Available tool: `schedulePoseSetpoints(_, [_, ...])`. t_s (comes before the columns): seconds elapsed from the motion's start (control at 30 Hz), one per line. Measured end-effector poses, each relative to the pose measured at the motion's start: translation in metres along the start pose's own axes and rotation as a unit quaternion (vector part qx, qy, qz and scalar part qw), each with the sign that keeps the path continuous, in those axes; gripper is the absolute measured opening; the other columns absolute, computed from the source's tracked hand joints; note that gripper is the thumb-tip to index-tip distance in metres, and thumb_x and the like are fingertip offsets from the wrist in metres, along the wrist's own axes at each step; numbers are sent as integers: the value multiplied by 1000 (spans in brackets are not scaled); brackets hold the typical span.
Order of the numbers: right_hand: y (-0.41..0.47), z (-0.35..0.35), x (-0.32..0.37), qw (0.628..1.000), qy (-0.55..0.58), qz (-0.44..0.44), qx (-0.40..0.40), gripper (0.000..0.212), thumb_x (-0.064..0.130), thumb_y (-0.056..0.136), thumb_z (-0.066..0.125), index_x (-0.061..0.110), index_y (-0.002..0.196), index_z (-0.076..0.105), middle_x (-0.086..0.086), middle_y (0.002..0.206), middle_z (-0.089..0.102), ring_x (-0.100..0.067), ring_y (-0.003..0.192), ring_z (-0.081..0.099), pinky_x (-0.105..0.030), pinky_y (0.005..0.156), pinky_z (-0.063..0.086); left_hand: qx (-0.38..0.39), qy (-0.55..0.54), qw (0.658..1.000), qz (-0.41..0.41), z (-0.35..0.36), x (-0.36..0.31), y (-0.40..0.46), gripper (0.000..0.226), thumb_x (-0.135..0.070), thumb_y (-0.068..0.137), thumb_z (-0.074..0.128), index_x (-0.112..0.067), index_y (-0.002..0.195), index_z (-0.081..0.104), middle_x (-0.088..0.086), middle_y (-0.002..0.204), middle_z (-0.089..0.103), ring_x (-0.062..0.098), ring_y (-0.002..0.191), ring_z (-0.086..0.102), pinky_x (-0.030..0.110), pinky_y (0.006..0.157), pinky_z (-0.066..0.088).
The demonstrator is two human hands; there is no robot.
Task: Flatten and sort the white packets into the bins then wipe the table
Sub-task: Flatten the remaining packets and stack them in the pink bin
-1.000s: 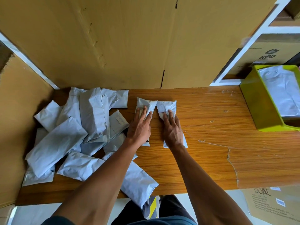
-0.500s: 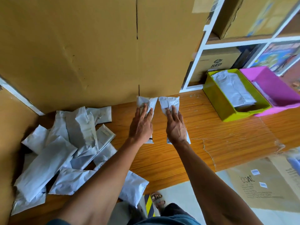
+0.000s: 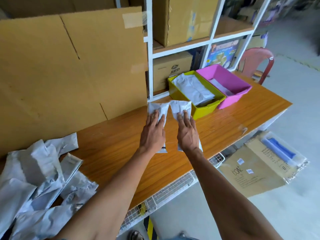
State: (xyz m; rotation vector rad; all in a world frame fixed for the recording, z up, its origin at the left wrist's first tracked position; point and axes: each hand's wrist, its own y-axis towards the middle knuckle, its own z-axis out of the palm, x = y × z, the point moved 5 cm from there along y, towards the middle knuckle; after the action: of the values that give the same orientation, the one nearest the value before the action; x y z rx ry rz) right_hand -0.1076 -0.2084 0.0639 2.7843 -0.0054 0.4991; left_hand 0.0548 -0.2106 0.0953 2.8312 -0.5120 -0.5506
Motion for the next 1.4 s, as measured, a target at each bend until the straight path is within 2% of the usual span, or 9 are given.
schedulePoseSetpoints(0.17, [-10,-39,-65,999,3,34,-21,72,10,91,13,8,159,35,-21,168,27,-47,153,27,-52,125,26,3,2,999,35,25,-75,18,58,-21,105,53,-16,161,40,11,173,24,37,158,23,48,123,35])
schedulePoseSetpoints(0.37, [-12,-90,-137,996,2,24,-85,65,-6,92,37,1,156,39,-26,163,34,-39,153,30,-50,124,27,-12,-19,998,60,56,-155,47,58,-17,102,57,-12,159,44,15,170,30,38,156,28,48,123,35])
schedulePoseSetpoints(0.5, [2,-106,-188,996,2,56,-73,71,-9,93,39,6,161,31,-16,169,25,-38,156,23,-46,127,24,-24,-35,995,86,74,-201,75,57,-13,100,58,-8,156,48,19,167,34,41,155,29,46,125,30])
schedulePoseSetpoints(0.73, [52,-111,-248,997,2,78,-29,90,-20,87,40,11,166,8,-5,174,5,-28,161,-1,-35,124,25,-19,-44,995,93,108,-240,148,58,-13,102,55,-10,159,44,17,169,31,41,157,24,49,126,28])
schedulePoseSetpoints(1.0, [157,-122,-309,997,-35,60,-16,88,-19,91,40,9,166,3,-5,174,3,-29,160,-6,-37,117,39,-22,-63,996,65,142,-257,268,58,-18,107,47,-13,163,36,12,173,22,36,161,15,45,129,21])
schedulePoseSetpoints(1.07, [189,-127,-322,998,-40,49,-12,84,-20,92,39,6,165,6,-9,173,7,-32,160,-3,-39,120,35,-21,-65,996,59,145,-263,301,58,-19,106,47,-12,163,36,14,173,22,36,161,13,45,131,19])
schedulePoseSetpoints(1.2, [246,-127,-343,996,-84,36,17,88,-15,94,49,3,164,-1,-13,173,-1,-32,160,-9,-28,124,1,-23,-70,997,20,152,-268,356,58,-19,108,45,-10,164,32,16,173,19,36,162,10,47,131,17])
schedulePoseSetpoints(1.27, [267,-122,-353,996,-78,37,38,95,-10,93,56,5,165,-4,-10,174,-4,-29,159,-12,-26,125,9,-23,-75,997,4,155,-271,371,58,-19,110,43,-10,165,29,15,174,17,32,162,8,43,132,13])
schedulePoseSetpoints(1.4, [304,-108,-366,991,-106,12,85,74,4,106,38,4,164,-8,-11,173,-9,-29,159,-16,-32,130,11,-9,-96,994,-54,167,-270,400,57,-24,112,39,-17,167,25,7,176,11,27,163,5,44,131,18])
